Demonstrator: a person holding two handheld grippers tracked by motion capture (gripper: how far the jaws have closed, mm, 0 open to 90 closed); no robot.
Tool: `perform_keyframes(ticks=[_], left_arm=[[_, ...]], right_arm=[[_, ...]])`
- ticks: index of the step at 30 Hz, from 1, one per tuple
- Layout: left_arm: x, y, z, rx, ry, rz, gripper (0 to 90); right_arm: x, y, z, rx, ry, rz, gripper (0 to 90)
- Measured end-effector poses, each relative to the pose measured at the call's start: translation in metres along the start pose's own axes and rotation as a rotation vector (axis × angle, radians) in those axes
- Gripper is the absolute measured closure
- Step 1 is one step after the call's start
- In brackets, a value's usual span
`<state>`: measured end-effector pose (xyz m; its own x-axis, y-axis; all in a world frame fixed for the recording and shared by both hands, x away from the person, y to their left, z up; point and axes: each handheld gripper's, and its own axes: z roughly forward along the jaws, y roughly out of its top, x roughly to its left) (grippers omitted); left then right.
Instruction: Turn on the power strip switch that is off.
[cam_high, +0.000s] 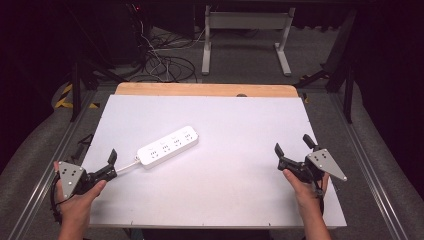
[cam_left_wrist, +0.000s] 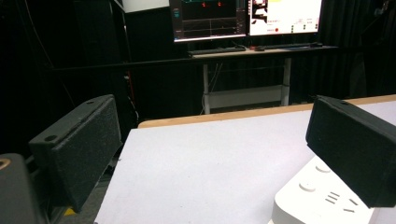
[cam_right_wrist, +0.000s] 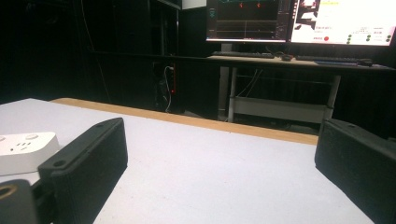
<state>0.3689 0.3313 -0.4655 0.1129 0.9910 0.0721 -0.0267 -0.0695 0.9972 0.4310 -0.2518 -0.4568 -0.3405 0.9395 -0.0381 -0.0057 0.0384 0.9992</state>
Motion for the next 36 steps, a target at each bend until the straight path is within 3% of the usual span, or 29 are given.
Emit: perform_keyframes(ticks=[18, 36], left_arm=[[-0.0009, 0.0005, -0.0004, -0.016, -0.007, 0.007, 7.2], [-0.0024, 0.0041, -0.0018, -0.006, -0.033, -0.013, 19.7]], right_arm=[[-0.0002, 0.0001, -0.0001, -0.001, 0.001, -0.001, 3.2], [-0.0002, 0.0003, -0.0002, -0.003, 0.003, -0.001, 3.7]])
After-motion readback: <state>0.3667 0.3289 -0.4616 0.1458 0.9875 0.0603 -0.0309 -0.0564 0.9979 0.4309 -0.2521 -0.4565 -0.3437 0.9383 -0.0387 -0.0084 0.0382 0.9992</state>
